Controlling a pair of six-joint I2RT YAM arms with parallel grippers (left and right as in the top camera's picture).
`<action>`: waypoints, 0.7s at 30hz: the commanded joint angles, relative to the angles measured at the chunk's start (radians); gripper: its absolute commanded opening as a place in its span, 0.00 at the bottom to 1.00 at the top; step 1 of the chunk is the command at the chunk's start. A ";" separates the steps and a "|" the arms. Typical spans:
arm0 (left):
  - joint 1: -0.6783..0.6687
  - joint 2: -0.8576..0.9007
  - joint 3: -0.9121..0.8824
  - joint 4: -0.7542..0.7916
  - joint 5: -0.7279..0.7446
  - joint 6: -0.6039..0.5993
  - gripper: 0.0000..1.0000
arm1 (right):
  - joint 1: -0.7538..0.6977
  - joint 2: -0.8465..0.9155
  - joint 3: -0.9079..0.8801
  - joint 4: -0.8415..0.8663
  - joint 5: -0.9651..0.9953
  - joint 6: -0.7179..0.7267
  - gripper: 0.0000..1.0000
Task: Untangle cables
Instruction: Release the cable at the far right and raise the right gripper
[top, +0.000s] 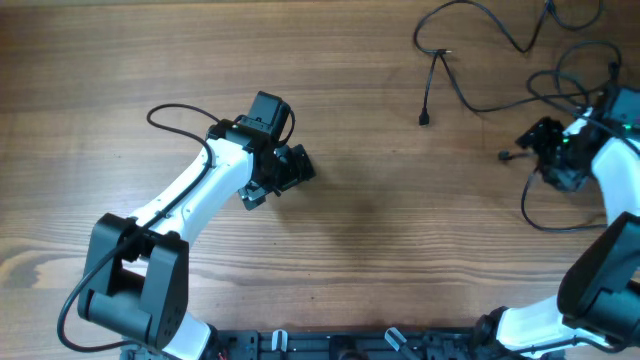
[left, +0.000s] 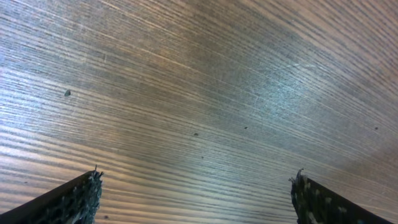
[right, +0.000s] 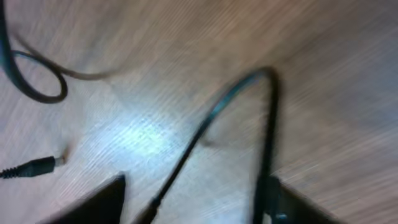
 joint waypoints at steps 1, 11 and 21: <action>-0.002 0.004 0.000 -0.002 0.002 0.005 1.00 | 0.048 0.006 -0.016 0.045 -0.021 0.016 0.25; -0.002 0.004 0.000 0.005 0.002 0.005 1.00 | 0.275 0.006 -0.016 0.001 -0.356 -0.341 0.04; -0.002 0.004 0.000 0.006 0.002 0.005 1.00 | 0.258 -0.010 0.221 -0.313 0.027 -0.202 1.00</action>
